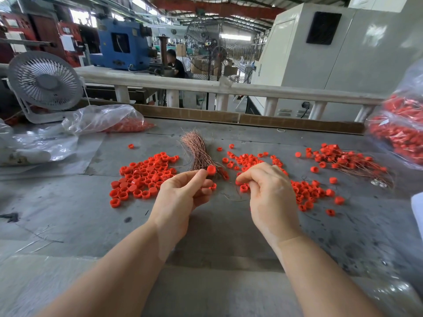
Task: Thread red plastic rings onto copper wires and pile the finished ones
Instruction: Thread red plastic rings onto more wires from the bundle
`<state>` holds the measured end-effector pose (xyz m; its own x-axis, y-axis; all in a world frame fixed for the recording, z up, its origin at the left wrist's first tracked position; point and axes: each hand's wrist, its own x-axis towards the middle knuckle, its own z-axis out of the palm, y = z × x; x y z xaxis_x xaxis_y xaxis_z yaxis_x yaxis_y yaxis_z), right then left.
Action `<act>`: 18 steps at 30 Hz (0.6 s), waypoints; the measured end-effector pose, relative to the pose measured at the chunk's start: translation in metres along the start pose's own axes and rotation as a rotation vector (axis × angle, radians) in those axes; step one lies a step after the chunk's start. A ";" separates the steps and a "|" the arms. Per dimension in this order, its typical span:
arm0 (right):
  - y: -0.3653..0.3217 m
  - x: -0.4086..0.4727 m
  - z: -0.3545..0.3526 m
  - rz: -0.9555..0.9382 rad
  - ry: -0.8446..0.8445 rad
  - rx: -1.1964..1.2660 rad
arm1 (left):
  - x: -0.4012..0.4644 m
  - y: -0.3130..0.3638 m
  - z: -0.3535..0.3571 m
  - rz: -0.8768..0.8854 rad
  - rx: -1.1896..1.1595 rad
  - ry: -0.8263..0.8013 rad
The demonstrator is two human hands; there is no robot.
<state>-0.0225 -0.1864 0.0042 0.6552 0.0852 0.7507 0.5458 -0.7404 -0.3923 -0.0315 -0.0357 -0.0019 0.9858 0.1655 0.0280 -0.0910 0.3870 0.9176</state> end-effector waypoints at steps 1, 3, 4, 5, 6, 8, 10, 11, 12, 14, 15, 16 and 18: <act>0.001 0.000 0.000 0.015 0.024 -0.019 | 0.000 0.000 0.000 -0.010 -0.010 0.000; 0.003 0.001 -0.002 0.050 0.077 -0.073 | 0.000 0.001 0.000 -0.023 -0.005 -0.001; 0.004 0.001 -0.003 0.075 0.100 -0.106 | 0.000 0.001 0.000 -0.026 0.002 -0.006; 0.005 0.002 -0.003 0.111 0.114 -0.142 | -0.001 0.002 0.000 -0.028 0.008 -0.012; 0.007 0.002 -0.004 0.158 0.117 -0.180 | -0.001 0.002 0.001 -0.030 0.013 -0.016; 0.012 0.002 -0.006 0.259 0.100 -0.266 | -0.002 0.002 0.001 -0.035 0.019 -0.024; 0.018 0.002 -0.009 0.348 0.059 -0.355 | -0.002 0.002 0.001 -0.040 0.023 -0.030; 0.021 0.003 -0.011 0.390 0.034 -0.390 | -0.002 0.002 0.001 -0.042 0.025 -0.032; 0.023 0.004 -0.013 0.426 0.013 -0.410 | -0.002 0.002 0.001 -0.043 0.027 -0.034; 0.027 0.006 -0.016 0.486 -0.026 -0.427 | -0.002 0.002 0.002 -0.046 0.028 -0.036; 0.028 0.006 -0.018 0.520 -0.050 -0.443 | -0.002 0.002 0.002 -0.047 0.030 -0.036; 0.029 0.007 -0.019 0.556 -0.078 -0.469 | -0.003 0.002 0.002 -0.048 0.033 -0.036; 0.030 0.008 -0.020 0.625 -0.144 -0.530 | -0.003 0.003 0.002 -0.049 0.045 -0.034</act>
<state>-0.0114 -0.2211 0.0089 0.8359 -0.3879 0.3884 -0.2354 -0.8925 -0.3846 -0.0340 -0.0367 0.0011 0.9932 0.1164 -0.0051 -0.0366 0.3529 0.9349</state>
